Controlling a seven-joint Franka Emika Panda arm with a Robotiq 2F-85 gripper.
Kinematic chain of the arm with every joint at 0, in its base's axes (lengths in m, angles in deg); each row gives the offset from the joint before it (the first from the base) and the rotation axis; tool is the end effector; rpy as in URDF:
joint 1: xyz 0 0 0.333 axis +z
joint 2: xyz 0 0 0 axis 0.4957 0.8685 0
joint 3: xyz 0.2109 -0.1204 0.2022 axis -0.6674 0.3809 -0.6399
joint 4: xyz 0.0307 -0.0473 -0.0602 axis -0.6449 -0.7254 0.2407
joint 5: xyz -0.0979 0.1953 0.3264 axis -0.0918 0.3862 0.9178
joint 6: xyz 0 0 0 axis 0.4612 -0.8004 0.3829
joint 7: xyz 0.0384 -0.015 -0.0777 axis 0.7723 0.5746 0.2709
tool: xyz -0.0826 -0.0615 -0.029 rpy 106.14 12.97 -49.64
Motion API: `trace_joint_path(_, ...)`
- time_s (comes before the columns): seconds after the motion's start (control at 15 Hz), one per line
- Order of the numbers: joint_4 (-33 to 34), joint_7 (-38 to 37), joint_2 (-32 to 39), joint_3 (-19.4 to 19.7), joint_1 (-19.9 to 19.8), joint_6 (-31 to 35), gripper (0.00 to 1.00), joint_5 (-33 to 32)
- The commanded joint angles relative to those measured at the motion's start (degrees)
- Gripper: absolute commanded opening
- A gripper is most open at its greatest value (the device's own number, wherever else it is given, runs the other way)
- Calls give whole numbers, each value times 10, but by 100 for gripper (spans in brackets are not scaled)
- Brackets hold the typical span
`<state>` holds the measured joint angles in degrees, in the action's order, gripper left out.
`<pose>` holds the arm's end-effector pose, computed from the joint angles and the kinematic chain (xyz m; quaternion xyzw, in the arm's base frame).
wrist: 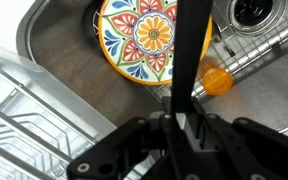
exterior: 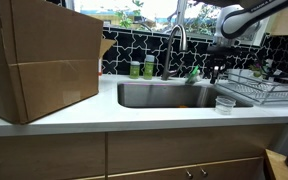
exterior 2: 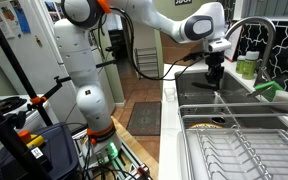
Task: Put the fork in the utensil holder on the plate rack
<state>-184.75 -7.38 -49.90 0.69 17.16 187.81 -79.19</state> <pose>0.4720 -0.2995 0.4459 0.7256 -0.6818 0.0555 0.0746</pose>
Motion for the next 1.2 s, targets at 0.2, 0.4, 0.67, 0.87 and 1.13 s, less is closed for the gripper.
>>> trace_joint_path(0.2,1,1,1,-13,-13,-1,20,0)
trace_joint_path(0.4,1,1,1,-13,-13,-1,20,0)
trace_joint_path(0.67,1,1,1,-13,-13,-1,20,0)
trace_joint_path(0.87,2,3,-4,-12,-13,-3,5,-1)
trace_joint_path(1.13,13,62,-38,-7,-24,-25,5,14)
